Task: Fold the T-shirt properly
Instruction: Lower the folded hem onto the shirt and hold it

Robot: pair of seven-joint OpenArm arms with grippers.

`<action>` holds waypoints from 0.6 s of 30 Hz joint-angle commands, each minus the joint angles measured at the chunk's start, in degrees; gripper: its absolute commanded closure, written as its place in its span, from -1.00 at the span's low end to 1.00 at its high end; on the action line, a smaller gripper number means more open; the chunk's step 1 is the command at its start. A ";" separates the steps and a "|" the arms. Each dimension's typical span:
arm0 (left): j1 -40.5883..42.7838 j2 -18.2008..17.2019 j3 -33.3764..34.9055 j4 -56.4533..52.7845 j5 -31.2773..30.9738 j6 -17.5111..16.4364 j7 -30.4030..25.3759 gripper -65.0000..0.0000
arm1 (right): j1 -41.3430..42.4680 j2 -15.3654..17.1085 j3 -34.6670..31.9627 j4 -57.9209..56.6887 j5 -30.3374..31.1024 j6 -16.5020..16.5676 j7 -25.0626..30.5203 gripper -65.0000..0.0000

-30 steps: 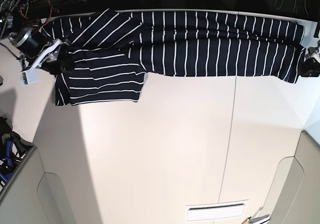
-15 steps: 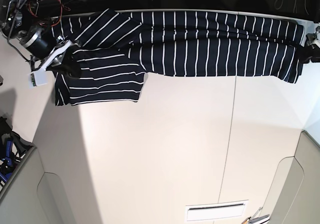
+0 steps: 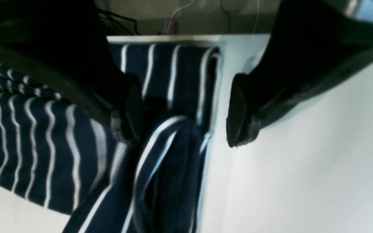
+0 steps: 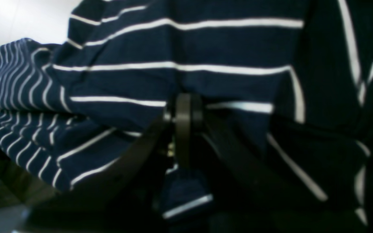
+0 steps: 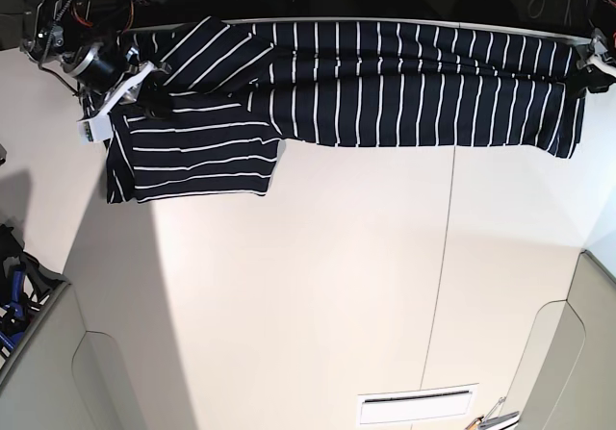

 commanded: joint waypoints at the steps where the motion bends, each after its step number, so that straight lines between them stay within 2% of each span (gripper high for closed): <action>1: 0.02 -1.31 -0.61 0.61 -0.90 -1.11 -0.92 -0.30 | 0.33 0.63 0.22 0.55 0.94 0.26 1.31 1.00; 10: 0.02 -0.66 -0.59 0.61 -5.18 -1.35 -0.63 -0.30 | 0.46 0.63 0.22 0.55 0.96 0.26 1.31 1.00; 18: 0.00 -0.20 3.61 0.61 -4.74 -1.35 -0.74 -0.30 | 0.46 0.63 0.22 0.55 2.67 0.24 1.25 1.00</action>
